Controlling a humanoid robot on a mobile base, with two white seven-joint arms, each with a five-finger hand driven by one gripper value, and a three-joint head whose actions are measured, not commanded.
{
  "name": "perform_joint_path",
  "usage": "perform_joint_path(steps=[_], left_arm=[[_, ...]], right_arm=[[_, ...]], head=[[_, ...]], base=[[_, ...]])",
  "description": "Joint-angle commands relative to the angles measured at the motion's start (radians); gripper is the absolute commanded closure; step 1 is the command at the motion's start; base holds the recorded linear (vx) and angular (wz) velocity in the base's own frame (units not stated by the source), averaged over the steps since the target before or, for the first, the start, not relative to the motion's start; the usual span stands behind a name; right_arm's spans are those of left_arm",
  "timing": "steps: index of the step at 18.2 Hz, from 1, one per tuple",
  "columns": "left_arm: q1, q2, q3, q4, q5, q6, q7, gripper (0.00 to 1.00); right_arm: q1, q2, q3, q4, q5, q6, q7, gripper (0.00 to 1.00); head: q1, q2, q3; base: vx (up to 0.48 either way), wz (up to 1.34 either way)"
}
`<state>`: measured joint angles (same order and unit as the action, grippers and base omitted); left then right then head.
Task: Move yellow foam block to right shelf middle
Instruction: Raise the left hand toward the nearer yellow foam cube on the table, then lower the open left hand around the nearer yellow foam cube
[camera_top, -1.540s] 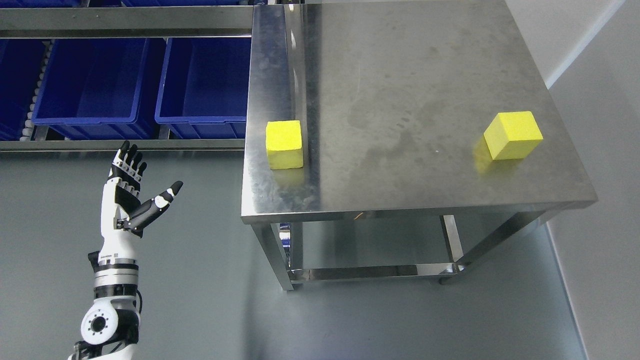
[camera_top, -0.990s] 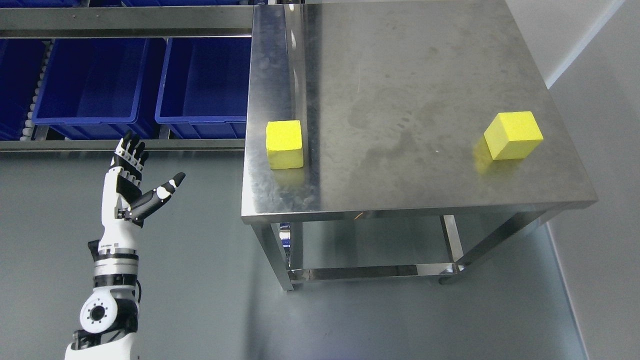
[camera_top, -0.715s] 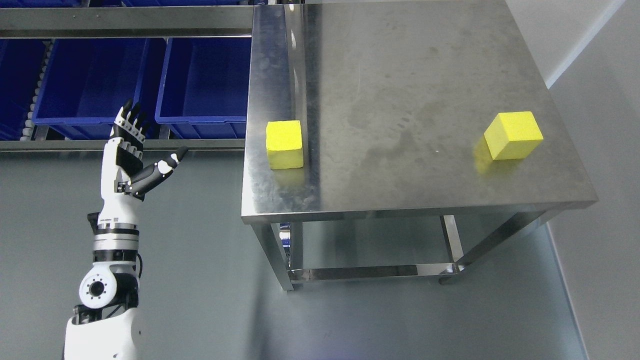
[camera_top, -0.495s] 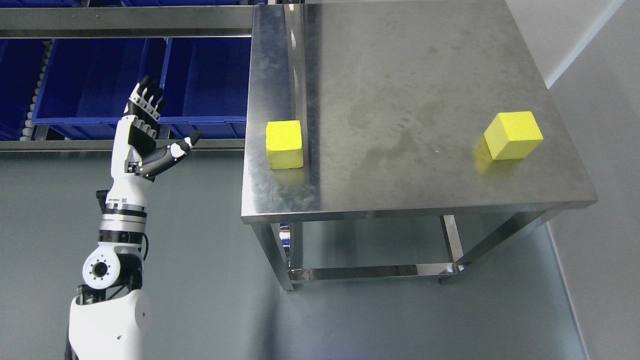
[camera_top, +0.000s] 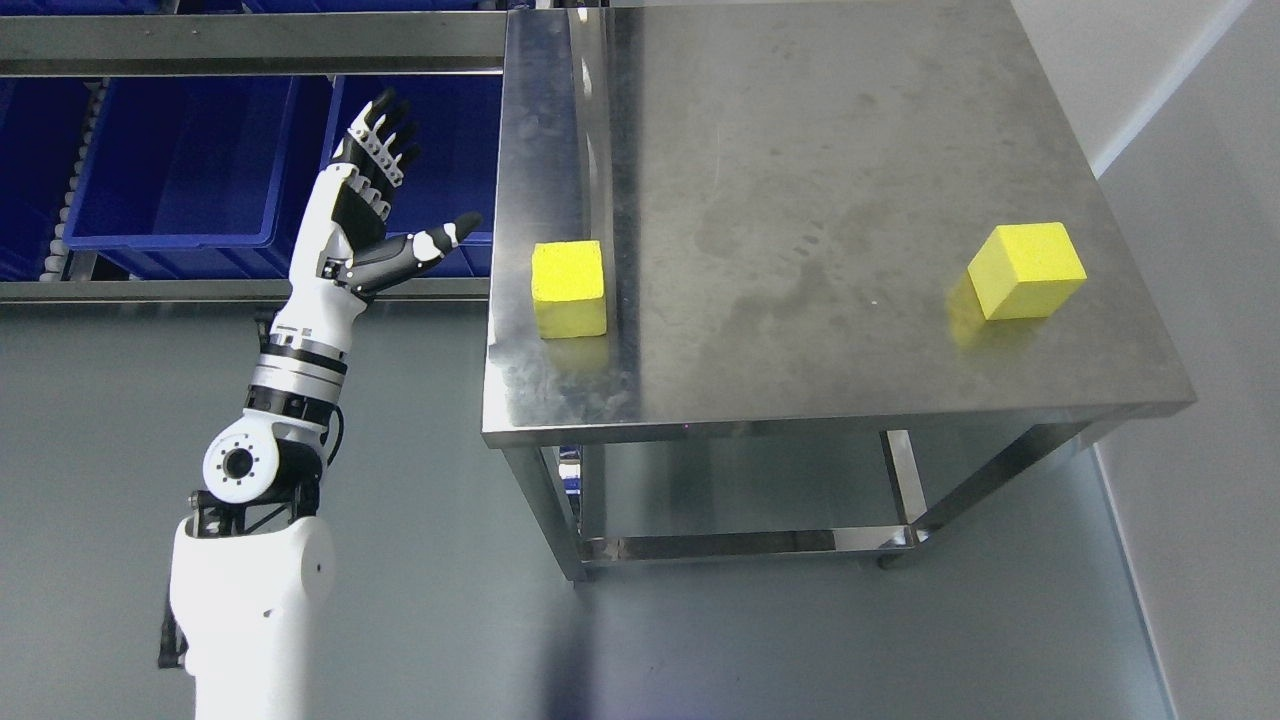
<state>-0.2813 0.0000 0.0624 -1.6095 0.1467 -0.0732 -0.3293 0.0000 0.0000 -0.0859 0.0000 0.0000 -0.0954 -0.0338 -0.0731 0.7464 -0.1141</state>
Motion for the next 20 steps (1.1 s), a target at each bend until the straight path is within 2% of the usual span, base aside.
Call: perform_joint_path(steps=[1, 4, 7, 11, 16, 20], left_arm=[[-0.048, 0.017, -0.203, -0.003, -0.030, 0.009, -0.069, 0.00], [-0.042, 0.017, -0.257, -0.004, -0.073, 0.009, -0.180, 0.00], [-0.045, 0.017, -0.283, -0.004, -0.159, 0.009, -0.191, 0.00], [-0.058, 0.017, -0.291, -0.001, -0.370, 0.009, -0.195, 0.00], [-0.096, 0.017, -0.279, -0.001, -0.412, 0.009, -0.214, 0.00], [-0.121, 0.060, -0.250, -0.001, -0.440, 0.009, -0.244, 0.00]], right_arm=[[0.002, -0.017, 0.000, -0.017, 0.003, 0.000, 0.000, 0.00], [0.002, -0.017, 0.000, -0.017, 0.003, -0.001, 0.000, 0.00], [0.002, -0.017, 0.000, -0.017, 0.003, 0.000, 0.000, 0.00], [0.002, -0.017, 0.000, -0.017, 0.003, 0.000, 0.000, 0.00], [0.002, -0.017, 0.000, -0.017, 0.003, 0.000, 0.000, 0.00], [0.002, -0.017, 0.000, -0.017, 0.003, 0.000, 0.000, 0.00]], head=[[0.0000, 0.000, 0.000], [0.0000, 0.000, 0.000], [0.0000, 0.000, 0.000], [0.0000, 0.000, 0.000], [0.0000, 0.000, 0.000], [0.0000, 0.000, 0.000]], base=[[0.000, 0.00], [0.000, 0.00], [0.000, 0.00], [0.000, 0.00], [0.000, 0.00], [0.000, 0.00]])
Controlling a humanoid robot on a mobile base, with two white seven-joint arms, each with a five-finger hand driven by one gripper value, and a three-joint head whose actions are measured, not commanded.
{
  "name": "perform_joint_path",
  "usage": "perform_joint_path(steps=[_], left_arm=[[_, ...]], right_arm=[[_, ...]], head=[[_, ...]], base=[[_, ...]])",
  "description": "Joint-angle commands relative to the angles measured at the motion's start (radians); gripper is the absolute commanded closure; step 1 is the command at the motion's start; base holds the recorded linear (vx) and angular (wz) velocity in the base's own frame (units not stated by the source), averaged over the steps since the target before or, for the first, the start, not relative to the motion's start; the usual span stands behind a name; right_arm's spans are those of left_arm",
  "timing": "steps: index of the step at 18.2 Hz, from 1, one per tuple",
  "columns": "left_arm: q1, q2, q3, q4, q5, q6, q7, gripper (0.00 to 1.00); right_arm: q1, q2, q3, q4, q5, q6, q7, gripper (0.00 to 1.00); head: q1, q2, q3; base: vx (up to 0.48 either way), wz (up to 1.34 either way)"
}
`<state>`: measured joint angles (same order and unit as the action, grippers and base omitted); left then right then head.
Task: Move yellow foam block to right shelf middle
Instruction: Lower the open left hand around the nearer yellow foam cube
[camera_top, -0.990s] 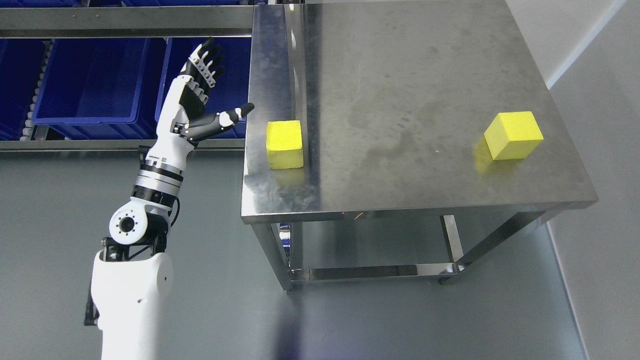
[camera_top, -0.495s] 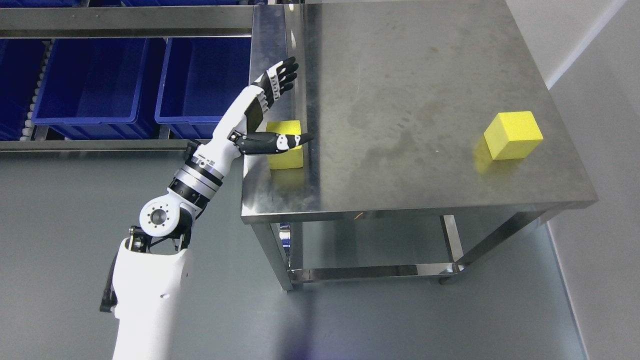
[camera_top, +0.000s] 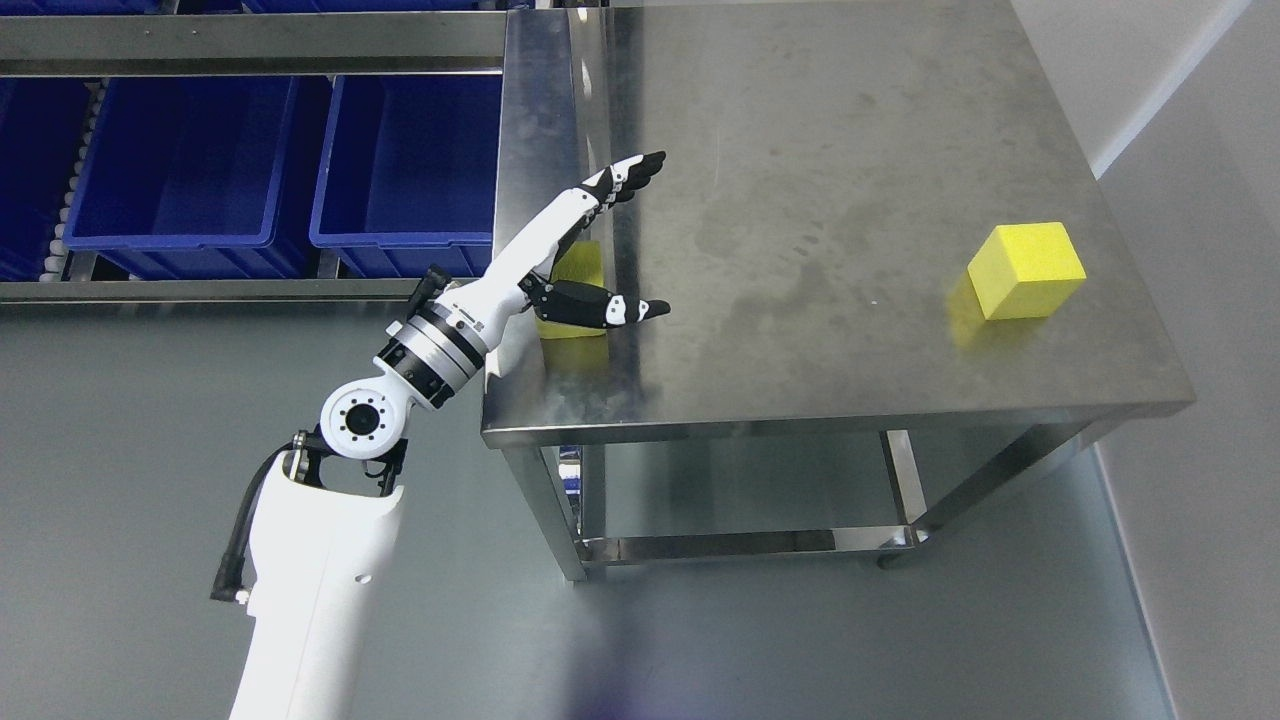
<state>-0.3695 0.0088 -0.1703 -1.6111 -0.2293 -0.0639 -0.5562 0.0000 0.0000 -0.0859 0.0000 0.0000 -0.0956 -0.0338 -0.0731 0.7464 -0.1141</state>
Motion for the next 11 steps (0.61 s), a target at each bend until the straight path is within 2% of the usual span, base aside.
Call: perform_joint_path(steps=[1, 8, 11], left_arm=[[-0.038, 0.056, -0.011, -0.001, -0.064, -0.001, -0.027, 0.00], [-0.043, 0.164, -0.008, -0.061, -0.065, -0.001, -0.119, 0.00], [-0.043, 0.200, -0.006, -0.061, -0.070, -0.001, -0.119, 0.01]], right_arm=[[0.002, -0.017, 0.000, -0.017, 0.003, 0.000, 0.000, 0.00], [0.002, -0.017, 0.000, -0.017, 0.003, 0.000, 0.000, 0.00], [0.002, -0.017, 0.000, -0.017, 0.003, 0.000, 0.000, 0.00]], head=[[0.0000, 0.000, 0.000], [0.0000, 0.000, 0.000], [0.0000, 0.000, 0.000]], base=[[0.000, 0.00], [0.000, 0.00], [0.000, 0.00]])
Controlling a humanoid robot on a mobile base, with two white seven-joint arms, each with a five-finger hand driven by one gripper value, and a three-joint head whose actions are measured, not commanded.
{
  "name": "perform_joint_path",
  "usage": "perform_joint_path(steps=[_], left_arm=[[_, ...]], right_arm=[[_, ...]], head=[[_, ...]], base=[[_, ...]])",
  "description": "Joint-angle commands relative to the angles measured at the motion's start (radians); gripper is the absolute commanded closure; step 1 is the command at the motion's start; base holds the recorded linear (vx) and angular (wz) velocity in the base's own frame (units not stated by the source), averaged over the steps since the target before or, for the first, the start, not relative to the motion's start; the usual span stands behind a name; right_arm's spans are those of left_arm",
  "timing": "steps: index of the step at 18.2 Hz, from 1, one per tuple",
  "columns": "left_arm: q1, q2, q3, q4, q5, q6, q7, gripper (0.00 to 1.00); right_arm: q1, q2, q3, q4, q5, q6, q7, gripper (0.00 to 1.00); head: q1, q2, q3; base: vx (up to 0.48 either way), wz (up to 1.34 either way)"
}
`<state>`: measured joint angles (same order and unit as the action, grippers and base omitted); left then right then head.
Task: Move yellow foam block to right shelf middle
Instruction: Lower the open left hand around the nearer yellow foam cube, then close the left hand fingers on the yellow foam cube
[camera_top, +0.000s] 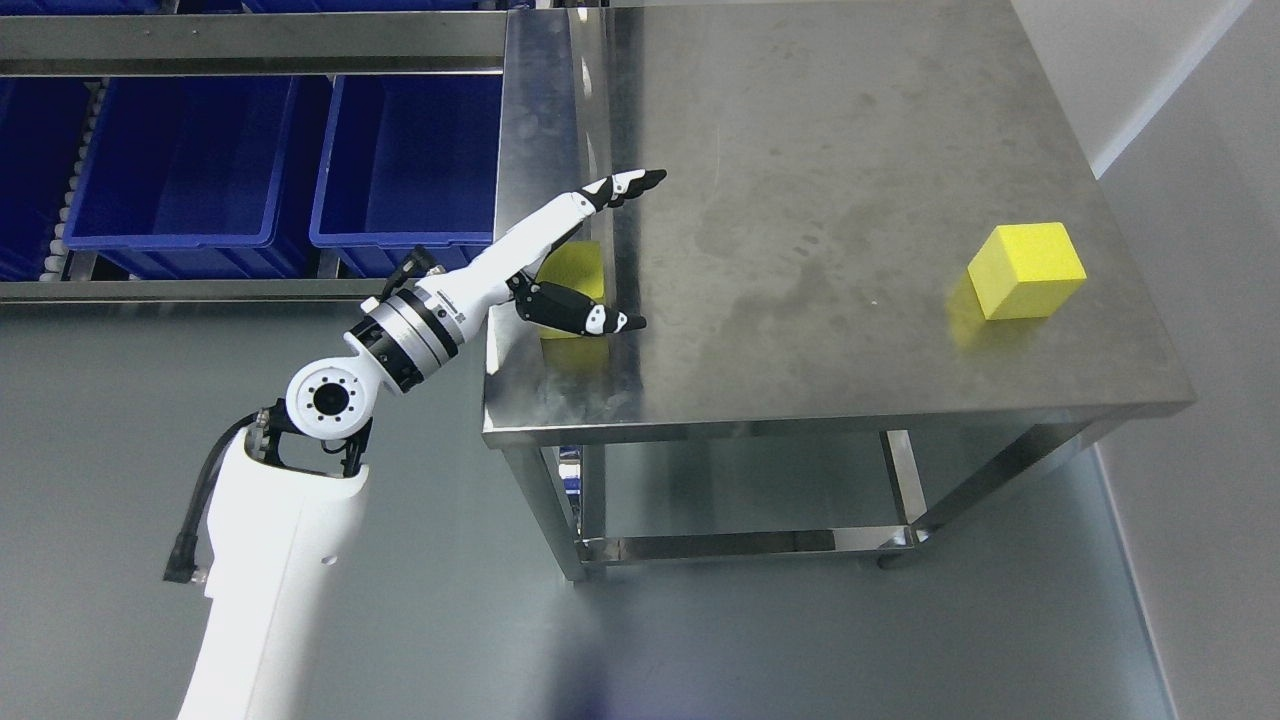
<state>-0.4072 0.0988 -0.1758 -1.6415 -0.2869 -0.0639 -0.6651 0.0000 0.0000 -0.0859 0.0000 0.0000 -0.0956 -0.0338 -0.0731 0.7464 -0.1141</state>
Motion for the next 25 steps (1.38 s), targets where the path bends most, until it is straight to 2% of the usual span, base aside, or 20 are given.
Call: perform_joint_path(steps=[1, 4, 7, 12, 14, 20, 22, 25], left_arm=[[-0.007, 0.120, 0.001, -0.031, -0.012, -0.002, -0.011, 0.02], [-0.007, 0.151, 0.001, -0.029, -0.018, -0.008, -0.011, 0.04], [-0.005, 0.153, -0.010, -0.020, -0.081, -0.011, -0.011, 0.07], [-0.008, 0.142, -0.040, 0.028, -0.106, -0.013, -0.013, 0.11], [-0.005, 0.128, -0.048, 0.032, -0.106, -0.013, -0.016, 0.20], [0.002, 0.038, -0.065, 0.074, -0.115, -0.013, -0.014, 0.22], [-0.001, 0.018, -0.067, 0.080, -0.136, -0.013, -0.013, 0.32], [0.002, 0.013, -0.067, 0.088, -0.155, -0.013, -0.013, 0.35]], right_arm=[[0.002, -0.017, 0.000, -0.017, 0.003, 0.000, 0.000, 0.00], [0.002, -0.017, 0.000, -0.017, 0.003, 0.000, 0.000, 0.00], [0.002, -0.017, 0.000, -0.017, 0.003, 0.000, 0.000, 0.00], [0.002, -0.017, 0.000, -0.017, 0.003, 0.000, 0.000, 0.00], [0.002, -0.017, 0.000, -0.017, 0.003, 0.000, 0.000, 0.00], [0.002, -0.017, 0.000, -0.017, 0.003, 0.000, 0.000, 0.00], [0.002, -0.017, 0.000, -0.017, 0.003, 0.000, 0.000, 0.00], [0.002, -0.017, 0.000, -0.017, 0.003, 0.000, 0.000, 0.00]], head=[[0.0000, 0.000, 0.000], [0.0000, 0.000, 0.000], [0.0000, 0.000, 0.000], [0.0000, 0.000, 0.000], [0.0000, 0.000, 0.000], [0.0000, 0.000, 0.000], [0.0000, 0.000, 0.000], [0.0000, 0.000, 0.000]], base=[[0.000, 0.00], [0.000, 0.00], [0.000, 0.00], [0.000, 0.00], [0.000, 0.00], [0.000, 0.00], [0.000, 0.00], [0.001, 0.01]])
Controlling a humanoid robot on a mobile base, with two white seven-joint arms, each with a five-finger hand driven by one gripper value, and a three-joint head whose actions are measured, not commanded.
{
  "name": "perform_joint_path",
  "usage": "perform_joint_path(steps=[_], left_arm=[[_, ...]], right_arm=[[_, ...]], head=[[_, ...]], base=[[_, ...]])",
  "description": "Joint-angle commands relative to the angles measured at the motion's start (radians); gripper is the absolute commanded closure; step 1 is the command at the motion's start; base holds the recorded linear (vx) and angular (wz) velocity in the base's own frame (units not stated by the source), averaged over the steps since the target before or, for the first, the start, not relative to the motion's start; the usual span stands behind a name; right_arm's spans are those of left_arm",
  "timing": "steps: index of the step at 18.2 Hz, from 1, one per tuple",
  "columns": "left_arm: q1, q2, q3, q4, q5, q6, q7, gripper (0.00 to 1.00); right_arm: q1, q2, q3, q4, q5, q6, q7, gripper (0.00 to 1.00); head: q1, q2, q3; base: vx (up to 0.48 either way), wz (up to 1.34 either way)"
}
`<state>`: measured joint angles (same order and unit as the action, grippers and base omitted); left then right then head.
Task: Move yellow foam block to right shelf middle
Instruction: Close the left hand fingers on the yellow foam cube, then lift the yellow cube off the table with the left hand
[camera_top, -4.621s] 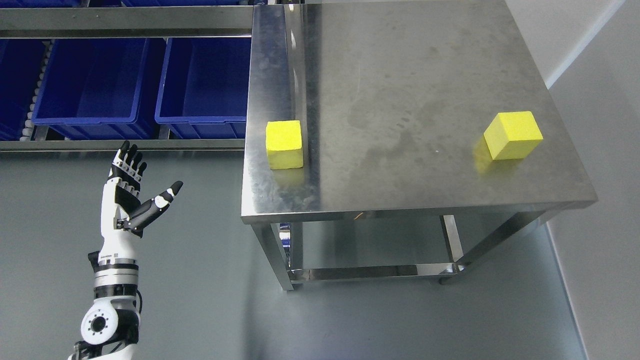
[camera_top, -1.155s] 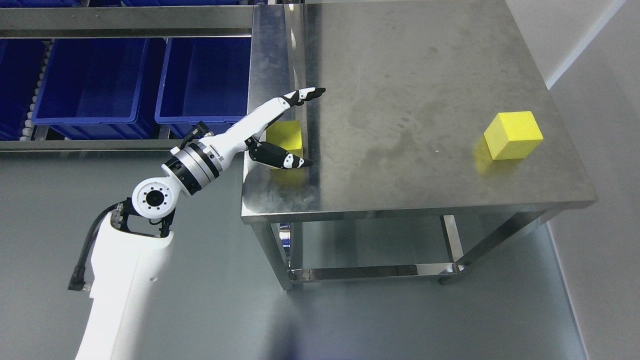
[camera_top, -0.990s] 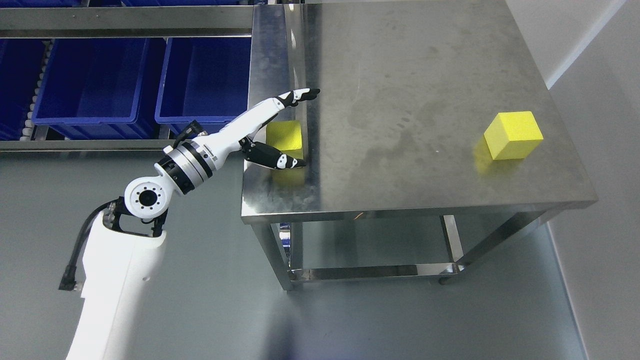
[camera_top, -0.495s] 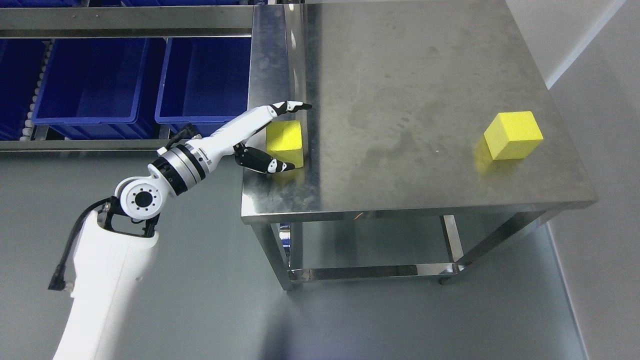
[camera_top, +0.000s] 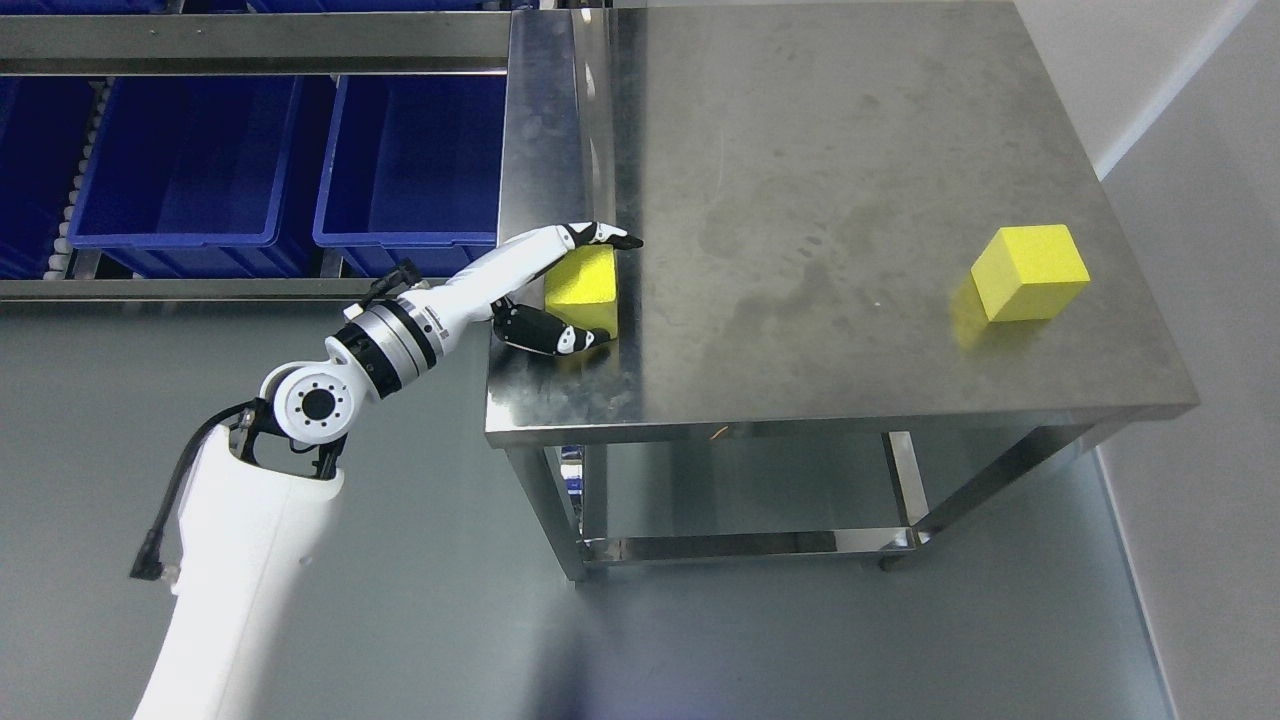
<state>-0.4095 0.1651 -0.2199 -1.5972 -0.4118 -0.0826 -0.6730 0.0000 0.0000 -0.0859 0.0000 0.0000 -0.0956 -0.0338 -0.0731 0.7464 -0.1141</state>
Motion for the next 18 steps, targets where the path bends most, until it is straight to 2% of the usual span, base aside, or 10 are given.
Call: perform_joint_path(steps=[1, 3, 5, 6, 8, 11, 15, 18], left_arm=[[0.004, -0.055, -0.026, 0.043, -0.039, 0.006, -0.005, 0.37], [0.008, -0.062, -0.026, 0.048, -0.041, 0.006, -0.003, 0.41], [0.009, -0.068, -0.024, 0.048, -0.039, 0.006, -0.006, 0.72], [0.006, -0.070, -0.021, 0.048, -0.038, 0.006, -0.007, 0.83], [0.003, -0.084, -0.007, 0.045, -0.030, 0.004, -0.008, 0.91], [-0.014, -0.104, 0.060, 0.043, -0.025, -0.014, -0.010, 1.00], [-0.046, -0.148, 0.180, 0.033, -0.024, -0.084, 0.001, 1.00], [-0.048, -0.148, 0.311, 0.033, -0.021, -0.135, 0.013, 1.00]], right_arm=[[0.002, -0.017, 0.000, -0.017, 0.003, 0.001, 0.000, 0.00], [0.002, -0.017, 0.000, -0.017, 0.003, 0.001, 0.000, 0.00], [0.002, -0.017, 0.000, -0.017, 0.003, 0.001, 0.000, 0.00], [0.002, -0.017, 0.000, -0.017, 0.003, 0.001, 0.000, 0.00], [0.002, -0.017, 0.000, -0.017, 0.003, 0.001, 0.000, 0.00], [0.002, -0.017, 0.000, -0.017, 0.003, 0.001, 0.000, 0.00], [0.002, -0.017, 0.000, -0.017, 0.003, 0.001, 0.000, 0.00], [0.002, -0.017, 0.000, -0.017, 0.003, 0.001, 0.000, 0.00]], head=[[0.0000, 0.000, 0.000], [0.0000, 0.000, 0.000], [0.0000, 0.000, 0.000], [0.0000, 0.000, 0.000], [0.0000, 0.000, 0.000], [0.0000, 0.000, 0.000], [0.0000, 0.000, 0.000], [0.0000, 0.000, 0.000]], base=[[0.002, 0.03], [0.003, 0.03], [0.004, 0.05], [0.005, 0.06], [0.007, 0.05], [0.011, 0.05], [0.005, 0.02], [0.000, 0.00]])
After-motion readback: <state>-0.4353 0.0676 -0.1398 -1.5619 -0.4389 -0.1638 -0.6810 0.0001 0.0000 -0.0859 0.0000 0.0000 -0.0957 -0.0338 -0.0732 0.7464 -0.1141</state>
